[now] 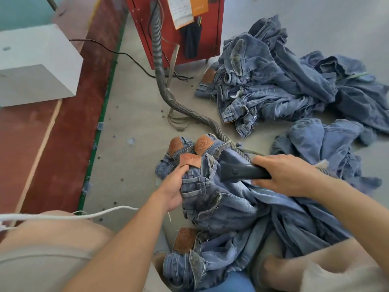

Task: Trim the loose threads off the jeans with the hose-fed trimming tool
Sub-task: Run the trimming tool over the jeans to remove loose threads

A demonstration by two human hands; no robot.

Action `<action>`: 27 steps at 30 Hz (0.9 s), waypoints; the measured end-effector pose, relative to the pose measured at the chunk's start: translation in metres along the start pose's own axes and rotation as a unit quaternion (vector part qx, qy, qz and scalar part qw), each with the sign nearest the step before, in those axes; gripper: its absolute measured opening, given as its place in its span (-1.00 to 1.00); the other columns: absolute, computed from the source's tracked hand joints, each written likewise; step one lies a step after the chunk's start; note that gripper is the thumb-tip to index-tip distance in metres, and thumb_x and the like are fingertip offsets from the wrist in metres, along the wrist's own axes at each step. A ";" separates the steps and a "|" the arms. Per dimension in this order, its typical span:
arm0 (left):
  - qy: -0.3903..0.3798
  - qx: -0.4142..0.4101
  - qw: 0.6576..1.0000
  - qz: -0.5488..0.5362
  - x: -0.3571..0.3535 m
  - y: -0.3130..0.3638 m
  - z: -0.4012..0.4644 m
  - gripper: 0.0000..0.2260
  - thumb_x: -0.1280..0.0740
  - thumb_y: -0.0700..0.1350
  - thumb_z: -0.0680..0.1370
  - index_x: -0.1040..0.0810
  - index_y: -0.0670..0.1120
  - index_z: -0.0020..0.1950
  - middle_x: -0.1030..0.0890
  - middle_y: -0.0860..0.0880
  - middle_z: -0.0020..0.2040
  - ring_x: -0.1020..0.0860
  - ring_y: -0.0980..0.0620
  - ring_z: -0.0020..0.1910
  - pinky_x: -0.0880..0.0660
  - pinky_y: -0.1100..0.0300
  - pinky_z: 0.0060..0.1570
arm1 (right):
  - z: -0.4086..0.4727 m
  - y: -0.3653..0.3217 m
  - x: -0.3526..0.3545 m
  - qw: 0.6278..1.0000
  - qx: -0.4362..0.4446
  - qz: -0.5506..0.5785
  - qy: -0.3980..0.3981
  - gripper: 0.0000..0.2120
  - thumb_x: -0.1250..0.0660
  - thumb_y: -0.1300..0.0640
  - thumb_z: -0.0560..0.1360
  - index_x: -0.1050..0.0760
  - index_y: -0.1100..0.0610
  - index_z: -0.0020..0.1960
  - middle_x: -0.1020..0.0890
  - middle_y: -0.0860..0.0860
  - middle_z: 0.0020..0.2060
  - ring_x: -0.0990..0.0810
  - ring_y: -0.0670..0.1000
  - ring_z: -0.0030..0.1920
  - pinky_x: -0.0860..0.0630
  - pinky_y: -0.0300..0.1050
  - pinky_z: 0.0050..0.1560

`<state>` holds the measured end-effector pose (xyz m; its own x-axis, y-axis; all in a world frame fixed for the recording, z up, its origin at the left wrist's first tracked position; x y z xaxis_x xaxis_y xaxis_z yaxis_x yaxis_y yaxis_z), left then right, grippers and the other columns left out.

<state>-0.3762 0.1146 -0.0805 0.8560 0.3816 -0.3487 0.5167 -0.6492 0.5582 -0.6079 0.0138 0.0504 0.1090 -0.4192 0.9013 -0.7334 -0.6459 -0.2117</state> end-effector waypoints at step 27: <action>0.013 0.009 0.955 0.296 0.005 -0.018 -0.003 -0.97 -0.42 -0.21 0.51 -0.59 -0.12 -0.11 -0.65 -0.16 -0.19 -0.61 -0.07 -0.29 -0.53 0.16 -0.30 | -0.004 0.030 0.026 0.990 -0.005 0.099 0.097 -0.71 -0.27 -0.35 0.49 -0.35 -0.21 0.05 -0.51 -0.26 -0.23 -0.51 -0.03 -0.17 -0.41 -0.02 -0.16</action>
<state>-0.3811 0.1307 -0.0904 0.9983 -0.0399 0.0425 -0.0579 -0.7670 0.6390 -0.6293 -0.0138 0.0686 -0.1673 -0.4063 0.8983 -0.7343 -0.5566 -0.3885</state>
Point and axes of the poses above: each hand's wrist, its own z-axis towards the middle knuckle, its own x-axis out of the back of the hand, y = z × x, the point moved 9 cm from there along z, towards the middle knuckle
